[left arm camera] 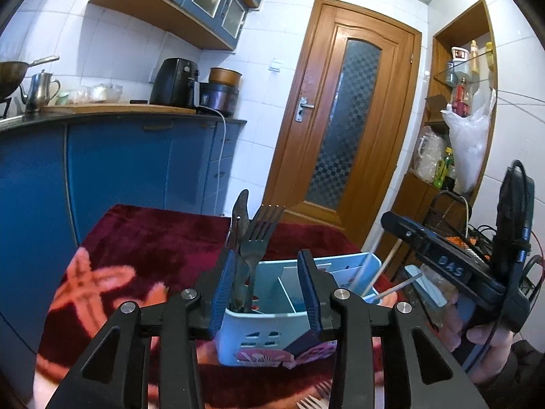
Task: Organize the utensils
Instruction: 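Lower the fork into the caddy and open the left tool while the right tool drops the white chopstick in, then move both tools back over the blanket toward a wooden chopstick and a fork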
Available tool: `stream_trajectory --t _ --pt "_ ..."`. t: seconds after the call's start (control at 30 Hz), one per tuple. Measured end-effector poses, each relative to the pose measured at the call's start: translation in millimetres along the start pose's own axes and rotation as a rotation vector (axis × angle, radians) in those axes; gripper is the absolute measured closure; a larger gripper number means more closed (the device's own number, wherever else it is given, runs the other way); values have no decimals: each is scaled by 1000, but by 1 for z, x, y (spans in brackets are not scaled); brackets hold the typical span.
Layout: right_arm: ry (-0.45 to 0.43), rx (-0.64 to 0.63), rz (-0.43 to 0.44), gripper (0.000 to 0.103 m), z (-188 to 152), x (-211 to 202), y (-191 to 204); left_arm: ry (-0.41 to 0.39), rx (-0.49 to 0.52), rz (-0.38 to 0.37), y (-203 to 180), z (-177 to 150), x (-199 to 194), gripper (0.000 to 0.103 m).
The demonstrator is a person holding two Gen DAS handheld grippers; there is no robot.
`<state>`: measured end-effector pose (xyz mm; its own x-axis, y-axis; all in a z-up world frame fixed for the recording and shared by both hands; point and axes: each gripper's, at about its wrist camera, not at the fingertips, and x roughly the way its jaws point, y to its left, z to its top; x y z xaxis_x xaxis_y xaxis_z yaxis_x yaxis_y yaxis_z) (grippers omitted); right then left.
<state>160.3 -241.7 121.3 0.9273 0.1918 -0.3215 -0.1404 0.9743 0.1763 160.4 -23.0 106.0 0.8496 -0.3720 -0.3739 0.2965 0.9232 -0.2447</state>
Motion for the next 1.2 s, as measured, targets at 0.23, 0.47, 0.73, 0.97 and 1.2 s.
stream_trajectory --t 0.23,0.47,0.73,0.97,1.2 --pt "-46 19 16 61 -1 -37 -3 9 -8 15 -2 -1 -18 64" --pt "-11 32 37 60 -10 -66 2 9 -11 55 -3 -6 -47 64" --pt "28 46 59 59 -28 -98 14 36 -24 112 0 -18 -84 64" --pt "65 53 60 58 -48 -121 18 75 -68 127 3 -34 -109 64" --pt "114 76 49 57 -73 -138 15 121 -90 146 4 -56 -122 63"
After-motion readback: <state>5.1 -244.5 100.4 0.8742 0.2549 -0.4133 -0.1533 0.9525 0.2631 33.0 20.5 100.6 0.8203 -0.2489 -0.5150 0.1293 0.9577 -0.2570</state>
